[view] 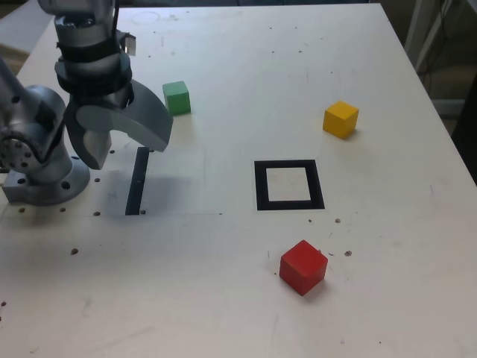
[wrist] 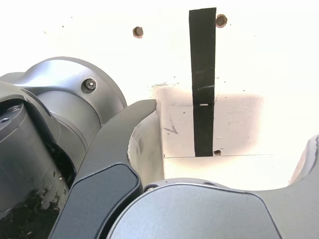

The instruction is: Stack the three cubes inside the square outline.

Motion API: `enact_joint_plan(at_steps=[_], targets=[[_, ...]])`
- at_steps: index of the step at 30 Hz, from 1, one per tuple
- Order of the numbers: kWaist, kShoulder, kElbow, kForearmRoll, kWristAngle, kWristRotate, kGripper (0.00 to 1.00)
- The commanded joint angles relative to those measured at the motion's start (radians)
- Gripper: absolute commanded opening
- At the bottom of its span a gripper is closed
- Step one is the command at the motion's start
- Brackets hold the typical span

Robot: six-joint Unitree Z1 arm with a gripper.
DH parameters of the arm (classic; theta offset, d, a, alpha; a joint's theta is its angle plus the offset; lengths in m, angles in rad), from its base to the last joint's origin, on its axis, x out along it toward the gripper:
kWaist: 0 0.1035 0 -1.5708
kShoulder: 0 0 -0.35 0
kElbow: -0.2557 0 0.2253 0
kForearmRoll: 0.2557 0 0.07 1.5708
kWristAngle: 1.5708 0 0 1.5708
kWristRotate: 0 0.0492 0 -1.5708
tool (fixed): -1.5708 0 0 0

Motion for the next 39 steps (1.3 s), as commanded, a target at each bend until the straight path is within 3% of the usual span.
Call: enact_joint_plan(at_steps=[1,12,21,27,36,39], targets=[[-0.001,0.003,0.001,0.005,0.003,-0.002,0.99],[-0.036,0.001,-0.027,0.028,0.015,-0.046,0.99],[-0.245,0.014,-0.072,0.049,-0.015,-0.250,0.99],[-0.377,0.030,-0.135,0.100,-0.012,-0.385,0.99],[-0.481,0.203,-0.360,0.261,0.016,-0.411,0.99],[-0.503,0.245,-0.409,0.272,0.015,-0.422,0.99]])
